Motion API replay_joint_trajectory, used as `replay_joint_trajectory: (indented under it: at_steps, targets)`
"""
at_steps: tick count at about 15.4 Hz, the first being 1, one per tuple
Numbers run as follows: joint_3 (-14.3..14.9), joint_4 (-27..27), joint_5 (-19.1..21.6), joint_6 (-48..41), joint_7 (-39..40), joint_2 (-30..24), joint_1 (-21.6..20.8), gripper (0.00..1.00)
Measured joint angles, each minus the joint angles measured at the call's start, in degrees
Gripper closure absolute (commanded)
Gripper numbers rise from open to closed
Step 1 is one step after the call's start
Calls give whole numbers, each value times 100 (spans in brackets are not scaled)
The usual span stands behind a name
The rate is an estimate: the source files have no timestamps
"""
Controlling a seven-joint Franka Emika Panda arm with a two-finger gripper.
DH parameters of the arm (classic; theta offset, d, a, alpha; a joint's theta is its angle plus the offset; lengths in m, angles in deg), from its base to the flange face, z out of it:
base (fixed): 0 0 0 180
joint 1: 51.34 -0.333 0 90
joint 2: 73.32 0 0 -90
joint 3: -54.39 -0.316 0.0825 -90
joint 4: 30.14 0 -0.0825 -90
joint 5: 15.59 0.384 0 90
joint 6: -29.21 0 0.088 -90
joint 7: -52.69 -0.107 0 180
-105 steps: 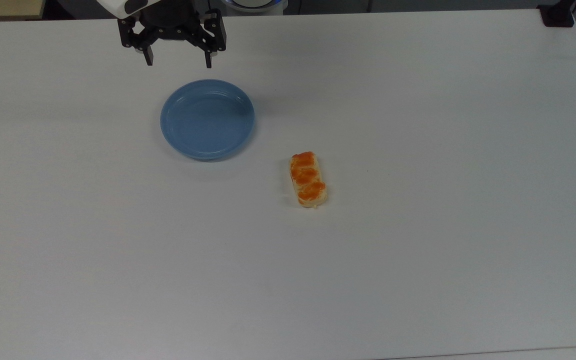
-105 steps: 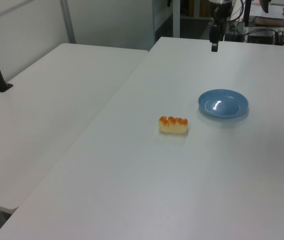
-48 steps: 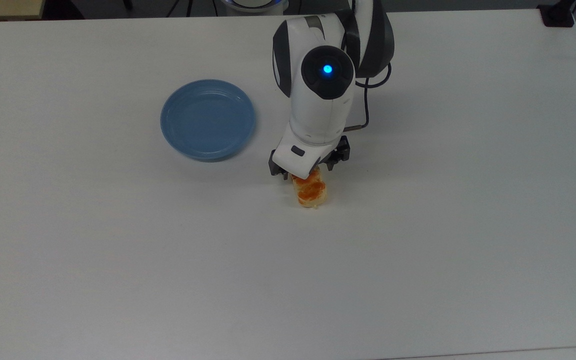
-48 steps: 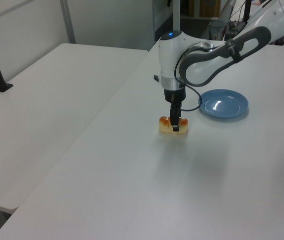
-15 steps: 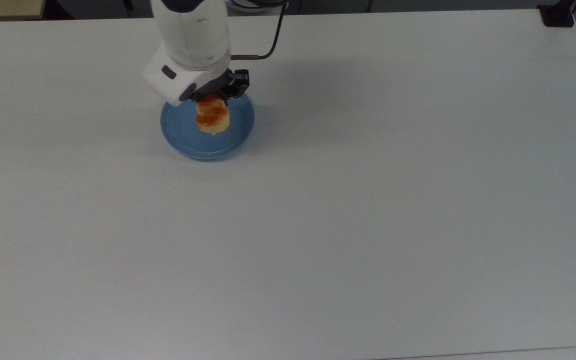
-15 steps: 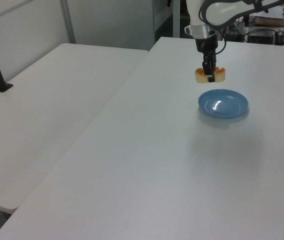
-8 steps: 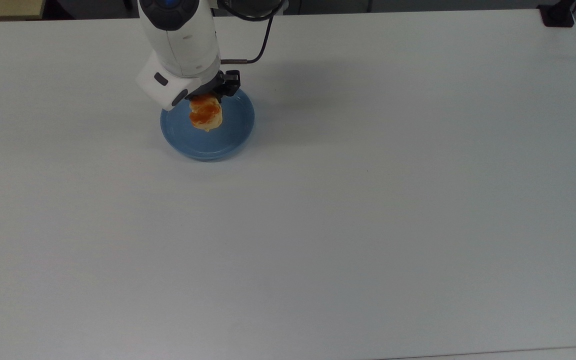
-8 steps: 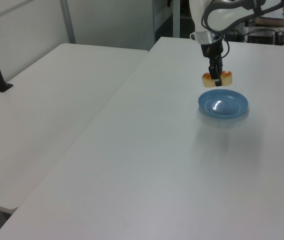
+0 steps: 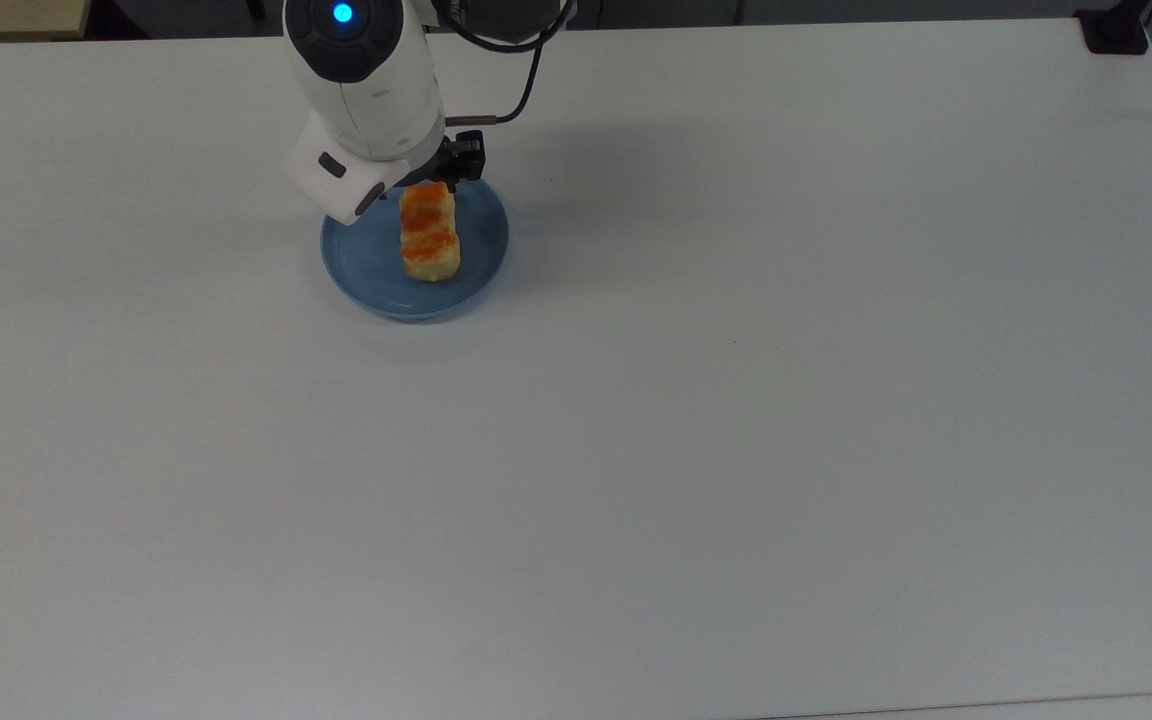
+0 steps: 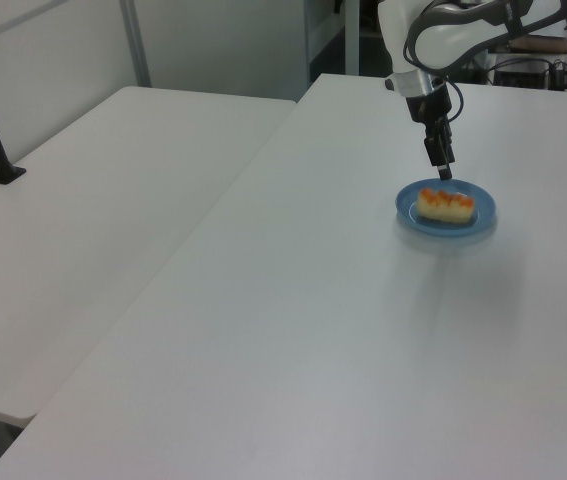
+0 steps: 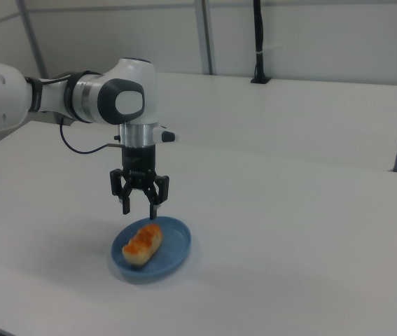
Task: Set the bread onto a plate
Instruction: 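Lower the bread roll onto the blue plate and open the gripper, then raise the open gripper away from the plate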
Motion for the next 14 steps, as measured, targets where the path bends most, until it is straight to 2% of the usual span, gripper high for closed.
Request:
replay_joint_trajectory:
  at_steps: [3, 4, 6, 10, 14]
  targets:
    - [0, 0, 0, -22, 15, 0, 1, 23]
    - [0, 0, 0, -31, 17, 0, 1, 17]
    - [0, 3, 0, -121, 20, -3, 1, 0]
    - [0, 97, 0, -151, 30, -89, -9, 0]
    - [0, 341, 7, 496, 30, -280, -19, 0]
